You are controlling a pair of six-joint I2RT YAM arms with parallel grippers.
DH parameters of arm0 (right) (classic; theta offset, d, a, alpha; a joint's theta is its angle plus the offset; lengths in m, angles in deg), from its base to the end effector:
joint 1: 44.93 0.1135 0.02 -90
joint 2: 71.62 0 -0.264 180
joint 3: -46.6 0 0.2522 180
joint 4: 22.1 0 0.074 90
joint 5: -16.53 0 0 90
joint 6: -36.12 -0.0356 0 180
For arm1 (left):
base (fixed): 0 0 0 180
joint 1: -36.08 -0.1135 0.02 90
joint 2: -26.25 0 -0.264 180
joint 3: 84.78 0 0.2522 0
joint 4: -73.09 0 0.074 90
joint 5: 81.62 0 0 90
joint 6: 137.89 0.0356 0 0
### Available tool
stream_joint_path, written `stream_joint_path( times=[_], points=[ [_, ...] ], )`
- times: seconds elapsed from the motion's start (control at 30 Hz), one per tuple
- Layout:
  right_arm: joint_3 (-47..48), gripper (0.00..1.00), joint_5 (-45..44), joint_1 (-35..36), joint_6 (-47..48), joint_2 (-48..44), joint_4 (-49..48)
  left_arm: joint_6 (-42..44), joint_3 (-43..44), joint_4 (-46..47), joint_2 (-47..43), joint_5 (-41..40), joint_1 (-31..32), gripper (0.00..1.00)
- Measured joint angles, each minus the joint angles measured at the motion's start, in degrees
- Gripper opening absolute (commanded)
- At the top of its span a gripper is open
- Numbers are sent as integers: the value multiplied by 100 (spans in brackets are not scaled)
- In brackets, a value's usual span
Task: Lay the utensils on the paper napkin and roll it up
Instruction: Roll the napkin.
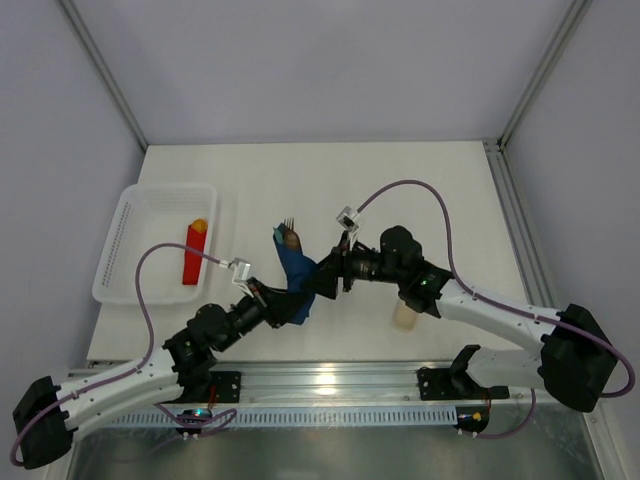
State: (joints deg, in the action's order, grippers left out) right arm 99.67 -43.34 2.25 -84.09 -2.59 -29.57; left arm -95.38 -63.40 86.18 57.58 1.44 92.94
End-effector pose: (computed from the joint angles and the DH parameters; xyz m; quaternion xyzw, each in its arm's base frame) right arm 0.1715 0.2114 0.2752 -0.2758 0.6984 0.5478 0.3689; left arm 0.0867 -0.1250 0.2132 0.0122 0.6875 -0.5471 0.4774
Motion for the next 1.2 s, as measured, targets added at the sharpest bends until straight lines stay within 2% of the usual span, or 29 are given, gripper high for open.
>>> stream_joint_path(
  times=[0.3, 0.57, 0.77, 1.2],
  points=[
    [341, 75, -804, 0, 577, -518, 1368, 28, 85, -251, 13, -94, 0, 0],
    [450, 74, -1099, 2, 769, -828, 1939, 105, 184, -352, 42, -101, 0, 0],
    [455, 64, -702, 13, 608, -798, 1814, 131, 229, -339, 240, -101, 0, 0],
    [494, 63, -466, 291, 411, -343, 1519, 133, 247, -315, 343, -98, 0, 0]
  ],
)
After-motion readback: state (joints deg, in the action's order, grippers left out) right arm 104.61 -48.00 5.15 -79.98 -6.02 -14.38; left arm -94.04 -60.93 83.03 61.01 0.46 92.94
